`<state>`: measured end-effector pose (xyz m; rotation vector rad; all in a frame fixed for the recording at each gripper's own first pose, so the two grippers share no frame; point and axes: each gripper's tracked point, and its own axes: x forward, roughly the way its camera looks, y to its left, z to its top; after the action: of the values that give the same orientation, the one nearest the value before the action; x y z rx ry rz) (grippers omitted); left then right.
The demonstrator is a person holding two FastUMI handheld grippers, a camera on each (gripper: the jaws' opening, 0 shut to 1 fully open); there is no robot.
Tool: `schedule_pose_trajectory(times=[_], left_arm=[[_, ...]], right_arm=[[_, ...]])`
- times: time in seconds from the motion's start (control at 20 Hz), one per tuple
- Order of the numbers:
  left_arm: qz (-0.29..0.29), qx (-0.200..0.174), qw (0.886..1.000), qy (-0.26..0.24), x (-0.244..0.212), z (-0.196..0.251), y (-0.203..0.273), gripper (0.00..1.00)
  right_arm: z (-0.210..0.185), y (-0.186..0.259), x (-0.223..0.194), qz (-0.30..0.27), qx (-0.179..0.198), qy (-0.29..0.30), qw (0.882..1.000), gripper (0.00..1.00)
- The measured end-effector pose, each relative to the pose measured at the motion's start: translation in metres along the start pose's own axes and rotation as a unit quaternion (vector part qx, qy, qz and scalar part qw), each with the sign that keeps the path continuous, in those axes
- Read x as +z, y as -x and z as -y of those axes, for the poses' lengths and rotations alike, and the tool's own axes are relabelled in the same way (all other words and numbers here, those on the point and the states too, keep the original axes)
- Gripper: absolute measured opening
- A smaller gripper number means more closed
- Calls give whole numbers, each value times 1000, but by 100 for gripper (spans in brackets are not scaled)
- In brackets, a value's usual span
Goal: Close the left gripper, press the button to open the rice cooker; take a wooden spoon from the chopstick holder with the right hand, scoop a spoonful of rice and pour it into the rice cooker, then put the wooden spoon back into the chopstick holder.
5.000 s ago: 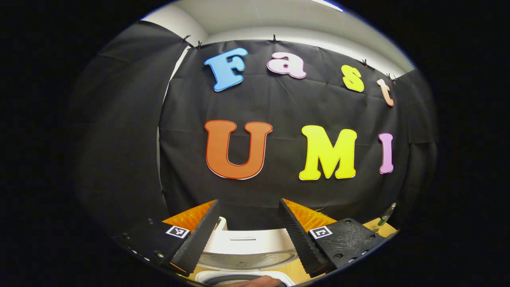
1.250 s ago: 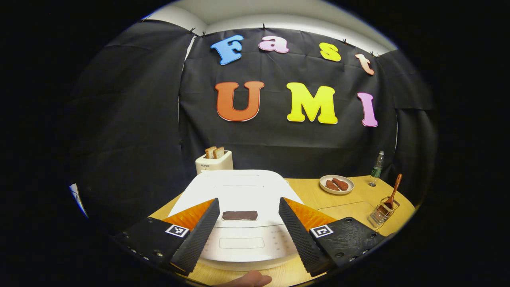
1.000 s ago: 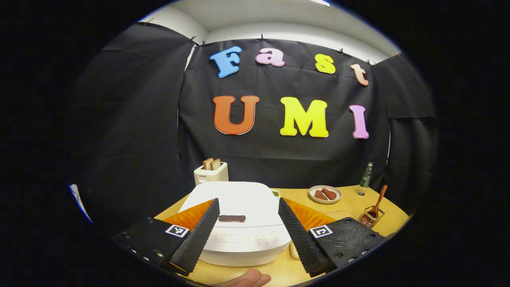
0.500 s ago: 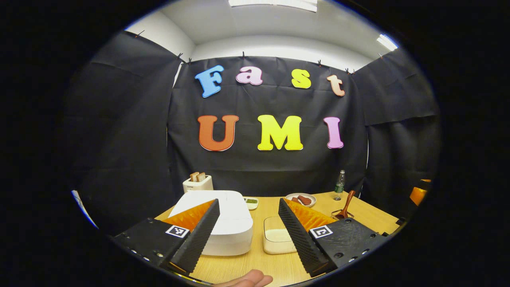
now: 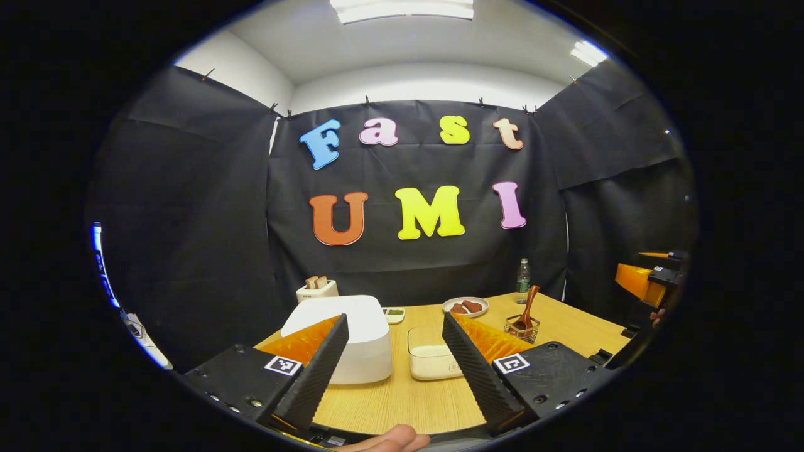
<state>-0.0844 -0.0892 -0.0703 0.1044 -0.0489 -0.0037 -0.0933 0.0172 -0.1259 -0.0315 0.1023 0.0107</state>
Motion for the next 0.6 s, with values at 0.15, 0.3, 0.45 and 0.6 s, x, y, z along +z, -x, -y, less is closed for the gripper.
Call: schedule_pose_trajectory(times=[0.15, 0.3, 0.45, 0.6], left_arm=[[-2, 5, 1000, 10, -3, -5, 8, 95], [-3, 14, 1000, 14, -2, -17, 11, 95], [-2, 23, 999, 29, 3, -27, 17, 95], [3, 20, 999, 40, 11, -28, 19, 95]], right_arm=[[-8, 2, 3, 2, 6, 3, 1000, 89], [-7, 1, 6, 1, 0, 13, 1000, 89], [-9, 5, 15, 5, -5, 19, 1000, 90], [-16, 7, 29, 14, 4, 16, 1000, 89]])
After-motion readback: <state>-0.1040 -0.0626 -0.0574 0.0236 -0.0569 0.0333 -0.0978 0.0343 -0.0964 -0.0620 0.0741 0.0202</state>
